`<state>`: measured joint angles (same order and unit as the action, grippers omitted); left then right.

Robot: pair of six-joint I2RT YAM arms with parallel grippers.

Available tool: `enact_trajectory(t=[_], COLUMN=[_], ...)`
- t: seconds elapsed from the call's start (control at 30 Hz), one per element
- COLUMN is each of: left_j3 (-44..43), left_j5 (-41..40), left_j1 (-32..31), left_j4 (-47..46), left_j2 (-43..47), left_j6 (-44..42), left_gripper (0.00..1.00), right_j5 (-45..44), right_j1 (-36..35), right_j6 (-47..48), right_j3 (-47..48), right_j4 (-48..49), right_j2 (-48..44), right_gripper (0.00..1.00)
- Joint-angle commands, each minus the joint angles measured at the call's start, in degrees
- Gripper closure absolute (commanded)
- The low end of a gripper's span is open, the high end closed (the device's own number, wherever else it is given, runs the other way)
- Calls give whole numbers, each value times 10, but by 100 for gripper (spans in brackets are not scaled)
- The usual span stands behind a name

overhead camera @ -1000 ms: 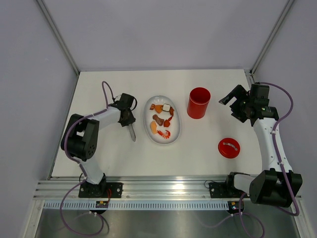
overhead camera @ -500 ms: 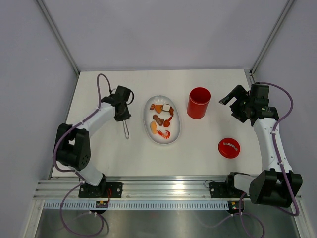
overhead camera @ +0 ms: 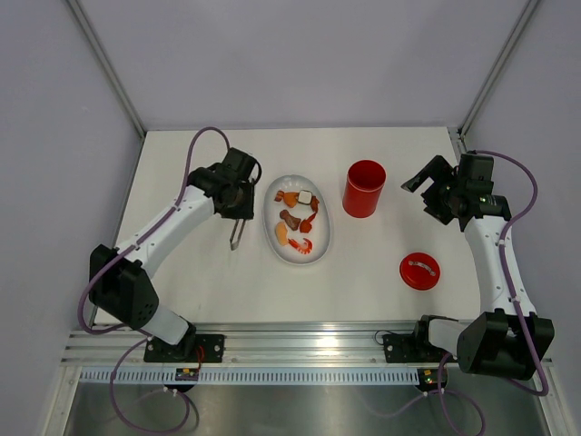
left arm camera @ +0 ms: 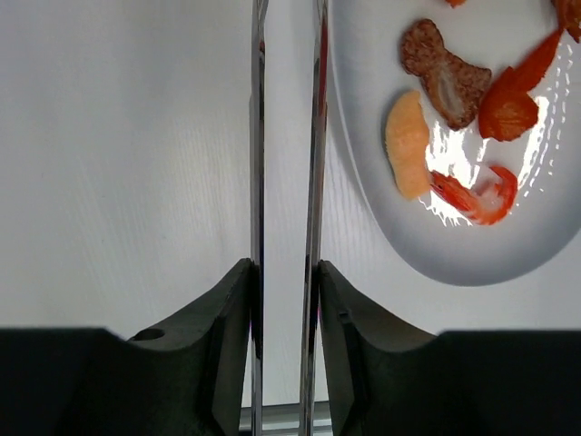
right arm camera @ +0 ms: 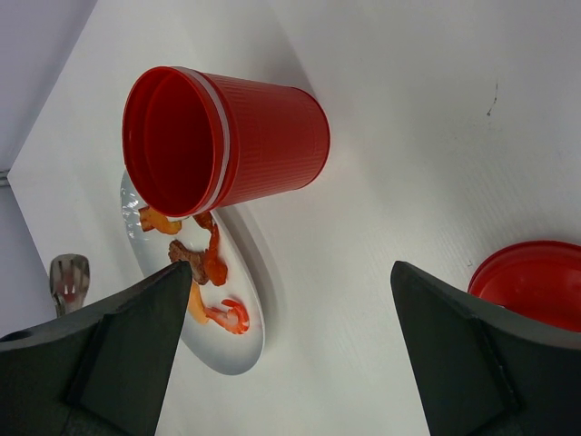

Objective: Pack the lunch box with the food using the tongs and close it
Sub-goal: Pick up the clamp at the center of the board, then pick up the fake food from the plate.

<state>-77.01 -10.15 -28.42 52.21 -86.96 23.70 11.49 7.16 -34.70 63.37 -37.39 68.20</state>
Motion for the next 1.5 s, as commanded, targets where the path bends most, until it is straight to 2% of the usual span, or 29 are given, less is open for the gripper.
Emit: enact_trajectory(t=[0.0, 0.27, 0.57, 0.9, 1.23, 1.47], left_j3=[-55, -111, -179, -205, -198, -201], left_j5=[24, 27, -13, -58, -26, -44], left_j1=[-14, -50, -73, -74, -81, -90], left_j4=[15, 18, 29, 57, 46, 44], left_j2=[7, -44, -117, -159, -165, -186], left_j6=[-19, -23, -42, -61, -67, -65], left_gripper=[64, 61, 57, 56, 56, 56], right_j5=[-4, -5, -4, -5, -4, -3], right_j1=[-3, -3, -3, -3, -3, -3], right_j6=[6, 6, 6, 5, 3, 2], right_j3=[23, 24, 25, 25, 26, 22], right_j4=[5, 2, -1, -2, -1, 1], right_j2=[-8, -11, -13, -11, -9, -9], right_gripper=[1, 1, 1, 1, 0, 1])
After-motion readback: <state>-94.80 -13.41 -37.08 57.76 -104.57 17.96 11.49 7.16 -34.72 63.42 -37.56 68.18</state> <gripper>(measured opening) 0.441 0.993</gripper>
